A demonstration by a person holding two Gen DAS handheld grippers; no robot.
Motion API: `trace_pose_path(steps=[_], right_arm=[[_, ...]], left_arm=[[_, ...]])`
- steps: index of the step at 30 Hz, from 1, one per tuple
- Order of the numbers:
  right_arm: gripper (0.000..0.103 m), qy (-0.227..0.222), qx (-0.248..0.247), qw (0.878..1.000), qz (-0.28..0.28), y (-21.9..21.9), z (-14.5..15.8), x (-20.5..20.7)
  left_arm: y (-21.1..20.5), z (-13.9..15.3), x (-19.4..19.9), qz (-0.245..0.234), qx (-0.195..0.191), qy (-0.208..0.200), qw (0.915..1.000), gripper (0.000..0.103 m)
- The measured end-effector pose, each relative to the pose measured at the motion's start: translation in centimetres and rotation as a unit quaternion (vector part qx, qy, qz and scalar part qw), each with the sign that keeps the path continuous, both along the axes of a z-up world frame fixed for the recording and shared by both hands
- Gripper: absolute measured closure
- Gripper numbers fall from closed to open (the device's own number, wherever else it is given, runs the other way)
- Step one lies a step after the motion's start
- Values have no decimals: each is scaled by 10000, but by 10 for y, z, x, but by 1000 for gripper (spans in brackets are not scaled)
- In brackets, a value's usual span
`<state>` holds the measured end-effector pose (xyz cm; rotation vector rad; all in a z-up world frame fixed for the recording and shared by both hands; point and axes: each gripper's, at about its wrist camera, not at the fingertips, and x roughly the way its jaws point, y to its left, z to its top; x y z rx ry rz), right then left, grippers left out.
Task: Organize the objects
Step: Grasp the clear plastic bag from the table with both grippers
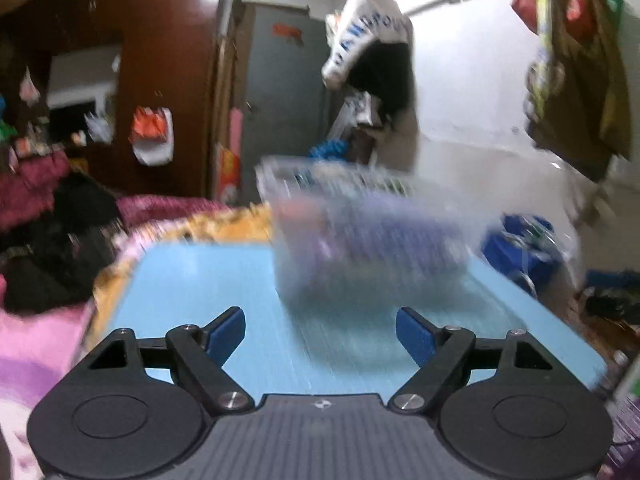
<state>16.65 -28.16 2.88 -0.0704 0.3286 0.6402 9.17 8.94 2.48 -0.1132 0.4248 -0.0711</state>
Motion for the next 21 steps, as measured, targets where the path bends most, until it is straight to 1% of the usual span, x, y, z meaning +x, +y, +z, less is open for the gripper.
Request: trace_pose_path(steps=[1,3,5,7,8,10,12,13,14,16,18,19,21], right_arm=[[0,139,-57,9999,-27,-3,-11,-6],[0,256,113,9996,41,-8,-30,-14],[1,469,172,9987,87,-4,-41,-11],[4,565,165,9982,78,-1,-50,-10],[6,558,79,9984,79,0,-52,-10],[7,553,-48,9984,39,1,-57,-12],[9,680,44,9976,80,-4,-62,-9],[13,711,24,9974,146,-8,-69,-10],[13,661,-55,9977,160,-6,-71,-11],[14,543,-200,9982,171,-4,-77,-17],[17,480,-241,9983,222,-3,-80,-19],[22,398,-320,9985,216,-1,-82,-21],[29,329,-366,9984,263,0,-83,-23]], left_arm=[[-3,-8,-5,-110,-27,81,9999,18],[-13,-20,-12,-295,90,181,9994,18],[-20,-27,-15,-247,113,175,9995,18],[-25,-33,-18,-455,49,239,9987,18],[-27,-35,-20,-510,25,234,9984,18],[-32,-38,-22,-606,7,274,9978,18],[-40,-44,-22,-730,49,331,9968,18],[-45,-48,-18,-787,101,387,9961,18],[-51,-55,-18,-850,173,441,9953,20],[-61,-60,-16,-798,441,294,9954,23],[-68,-63,-16,-841,521,214,9949,32],[-70,-63,-16,-909,563,196,9941,39],[-72,-62,-17,-961,645,197,9931,43]])
